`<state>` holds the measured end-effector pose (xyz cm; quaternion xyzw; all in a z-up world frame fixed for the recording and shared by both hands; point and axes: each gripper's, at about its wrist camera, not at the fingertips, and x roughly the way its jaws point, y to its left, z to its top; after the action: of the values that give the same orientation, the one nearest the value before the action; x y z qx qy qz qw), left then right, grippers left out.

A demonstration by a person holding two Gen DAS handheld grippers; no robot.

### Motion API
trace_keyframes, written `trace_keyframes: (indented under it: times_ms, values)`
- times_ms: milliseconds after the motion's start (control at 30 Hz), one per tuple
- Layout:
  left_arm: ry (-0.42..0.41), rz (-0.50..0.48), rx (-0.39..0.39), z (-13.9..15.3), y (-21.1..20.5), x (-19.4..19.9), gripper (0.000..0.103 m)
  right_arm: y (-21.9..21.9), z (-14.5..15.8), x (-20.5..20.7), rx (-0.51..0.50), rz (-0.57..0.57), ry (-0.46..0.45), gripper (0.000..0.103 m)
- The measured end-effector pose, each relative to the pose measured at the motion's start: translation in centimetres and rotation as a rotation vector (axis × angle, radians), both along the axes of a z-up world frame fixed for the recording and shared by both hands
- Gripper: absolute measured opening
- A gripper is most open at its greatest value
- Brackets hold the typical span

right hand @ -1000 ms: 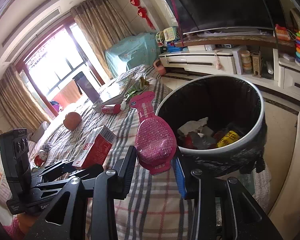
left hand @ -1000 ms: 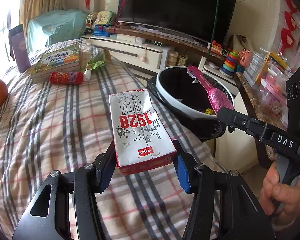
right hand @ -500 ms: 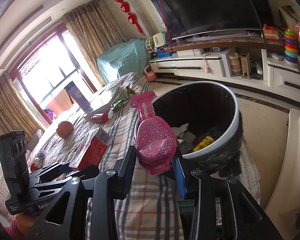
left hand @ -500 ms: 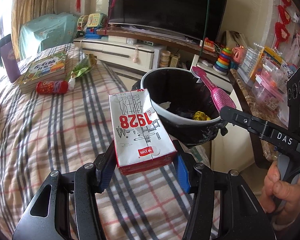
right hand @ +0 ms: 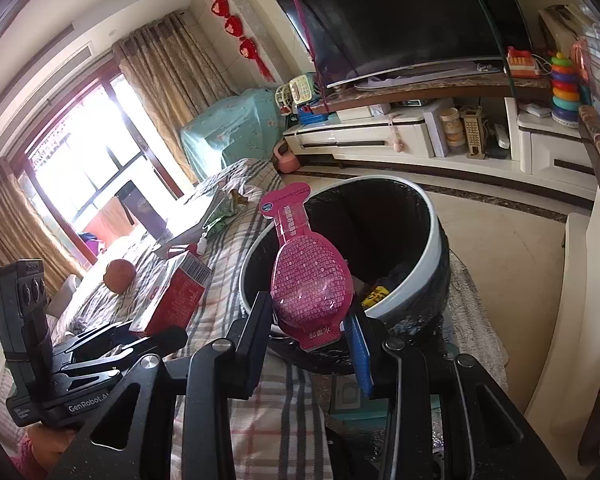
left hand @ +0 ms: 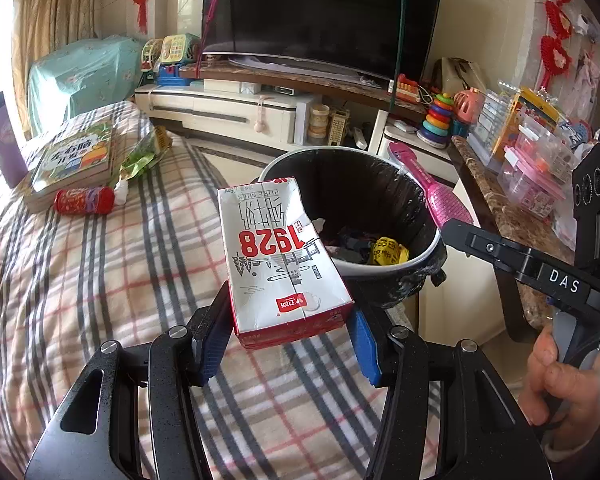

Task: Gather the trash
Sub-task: 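Carry the milk carton and pink bottle over the black bin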

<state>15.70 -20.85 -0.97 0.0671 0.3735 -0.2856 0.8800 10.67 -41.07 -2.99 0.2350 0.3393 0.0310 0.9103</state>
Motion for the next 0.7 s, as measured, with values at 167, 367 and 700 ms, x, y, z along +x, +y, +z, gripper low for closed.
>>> trace_keyframes:
  times_ms: [167,367,700]
  values:
    - [-0.005,-0.017,0.000,0.4,-1.1,0.3,0.052,-0.7,-0.1,0.1,0.002,-0.012,0.002,0.037]
    - [-0.013,-0.036,0.000,0.8,-2.4,0.7,0.052,-1.5,-0.1,0.4,-0.003,-0.021,0.004,0.037]
    - [-0.005,-0.054,0.013,0.6,-3.8,1.5,0.052,-1.9,-0.4,1.3,-0.016,-0.023,0.020,0.037]
